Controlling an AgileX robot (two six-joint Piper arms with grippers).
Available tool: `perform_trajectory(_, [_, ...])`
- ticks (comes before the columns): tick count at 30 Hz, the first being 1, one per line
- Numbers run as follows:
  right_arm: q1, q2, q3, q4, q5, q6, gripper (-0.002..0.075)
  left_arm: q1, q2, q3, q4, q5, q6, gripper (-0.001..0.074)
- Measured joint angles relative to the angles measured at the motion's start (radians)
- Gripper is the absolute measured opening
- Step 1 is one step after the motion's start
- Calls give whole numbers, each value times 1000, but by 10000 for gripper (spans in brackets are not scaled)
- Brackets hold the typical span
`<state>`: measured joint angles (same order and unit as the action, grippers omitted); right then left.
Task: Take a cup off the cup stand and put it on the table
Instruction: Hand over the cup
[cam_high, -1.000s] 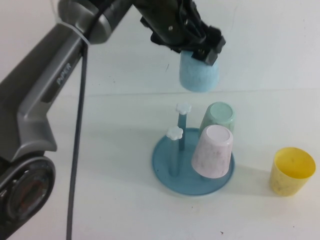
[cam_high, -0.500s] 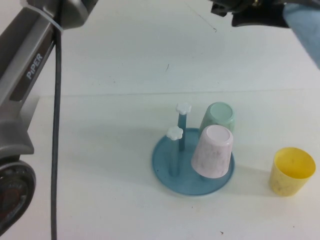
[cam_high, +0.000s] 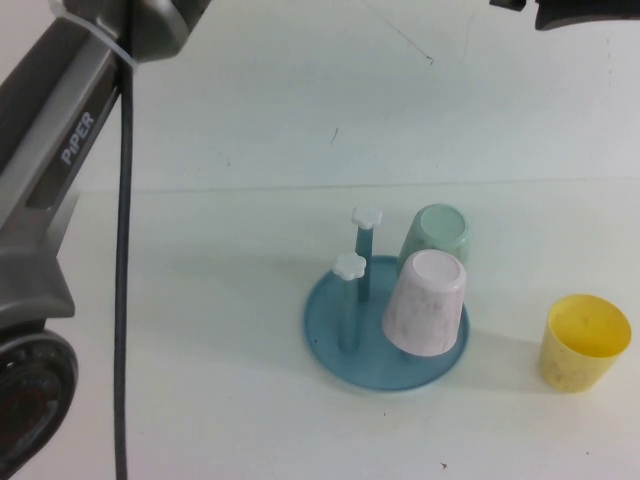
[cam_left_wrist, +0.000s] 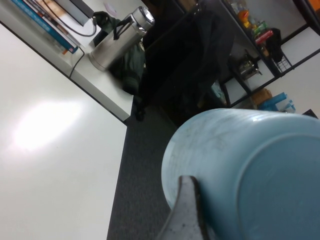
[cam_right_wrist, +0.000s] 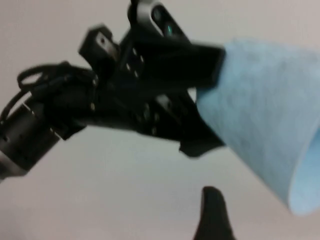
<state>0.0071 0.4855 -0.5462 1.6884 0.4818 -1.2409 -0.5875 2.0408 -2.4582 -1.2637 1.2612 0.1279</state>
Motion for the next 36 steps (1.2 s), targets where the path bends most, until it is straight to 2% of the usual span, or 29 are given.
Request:
perform_trajectory(8, [0,3,-85,14,-80,-50,454,-28,0,0,26,0,0,538])
perform_trajectory(17, [0,40,-86,16,-98,62,444,-62,0,0,20,0,0,538])
perform_trajectory(20, [0,40,-86,16,-98,66,372,-79,0,0,19,0,7,538])
perform_trajectory(23, [0,40,-86,25,-94,75,218,-98,0,0,22,-19,70,538])
perform_trajectory(24, [0,40,-86,34,-90,82,193,-103,0,0,19,-24,90,538])
perform_trajectory(29, [0,40,-86,43,-86,53,176,-112,-2,0,19,-37,140,540])
perform_trajectory(30, [0,40,-88,43,-81,35,171,-112,-2,-2,22,-37,145,559])
perform_trajectory(33, [0,40,-87,41,-52,-23,67,-116,2,-2,38,-31,150,652])
perform_trajectory(36, [0,40,-88,35,-80,-87,24,-113,2,-2,44,-17,154,681])
